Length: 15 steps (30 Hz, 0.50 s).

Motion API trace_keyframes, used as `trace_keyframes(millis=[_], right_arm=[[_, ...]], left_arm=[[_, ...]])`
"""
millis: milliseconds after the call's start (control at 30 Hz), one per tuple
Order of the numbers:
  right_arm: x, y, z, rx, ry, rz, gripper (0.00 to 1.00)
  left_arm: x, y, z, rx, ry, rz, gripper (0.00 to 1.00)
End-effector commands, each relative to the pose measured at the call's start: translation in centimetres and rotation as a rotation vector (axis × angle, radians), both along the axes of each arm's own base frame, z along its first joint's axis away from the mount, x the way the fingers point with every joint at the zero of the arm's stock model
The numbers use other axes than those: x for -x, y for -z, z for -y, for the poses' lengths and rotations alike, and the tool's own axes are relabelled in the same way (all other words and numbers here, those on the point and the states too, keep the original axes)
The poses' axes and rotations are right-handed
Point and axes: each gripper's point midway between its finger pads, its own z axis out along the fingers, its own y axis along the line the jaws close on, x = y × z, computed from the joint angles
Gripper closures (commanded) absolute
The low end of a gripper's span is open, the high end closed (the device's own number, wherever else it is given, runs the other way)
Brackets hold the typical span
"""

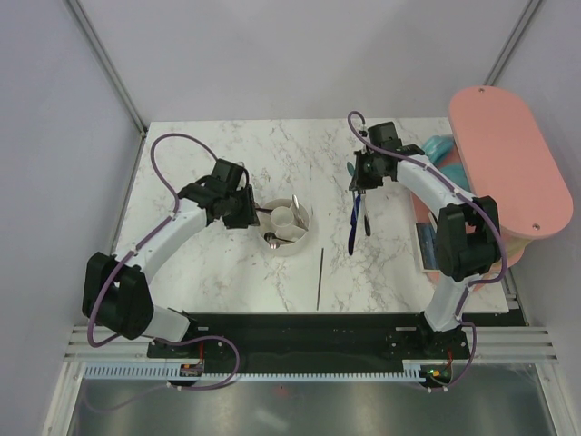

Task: Sort the eating utensils into containers
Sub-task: Pick up the spoon from the center of the board.

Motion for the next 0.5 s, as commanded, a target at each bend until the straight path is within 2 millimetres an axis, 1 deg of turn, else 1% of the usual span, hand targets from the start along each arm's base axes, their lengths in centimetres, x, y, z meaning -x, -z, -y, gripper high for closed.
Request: trace_keyframes(millis=[0,133,200,267,300,333,400,433,467], right_arm=[[-0.9,-4.0,-1.2,-0.058,-0.019,0.095,1.00],[-0.9,-4.7,-1.9,-0.074,-0.035,0.106,1.00],[-0.9,-5.2,-2.6,-0.093,-0.054,0.111,1.00],[-1.1,-6.2,-3.6,-0.128,-0.076,0.130,1.00],[-0.9,-6.8,-4.4,-0.167,-0.103,0.131,1.00],[-1.3,-7.9,-5.0,-0.193,-0.111,0.158,1.00],[-1.2,-9.2,-6.4,-0.218,-0.146,0.188,1.00],[-1.3,-10.1,-7.0,-0.225,-0.162,0.212,1.00],[-1.1,-10.5,-7.9,-0.229,-0.186,0.220,1.00]], left_arm=[[1.3,-0.3,0.6,0.048,0.043,-0.011,0.55],[1.7,0.6,0.4,0.027,0.034,-0.031,0.55],[1.8,1.2,0.2,0.014,0.032,-0.043,0.55],[1.9,1.5,0.1,0.004,0.028,-0.050,0.55],[1.9,1.8,0.0,-0.001,0.023,-0.057,0.55],[1.8,2.0,-0.2,-0.013,0.016,-0.053,0.55],[1.4,2.0,-0.3,-0.024,0.012,-0.045,0.55],[1.2,2.2,-0.4,-0.037,0.008,-0.045,0.55],[1.0,2.1,-0.4,-0.041,0.008,-0.040,0.55]])
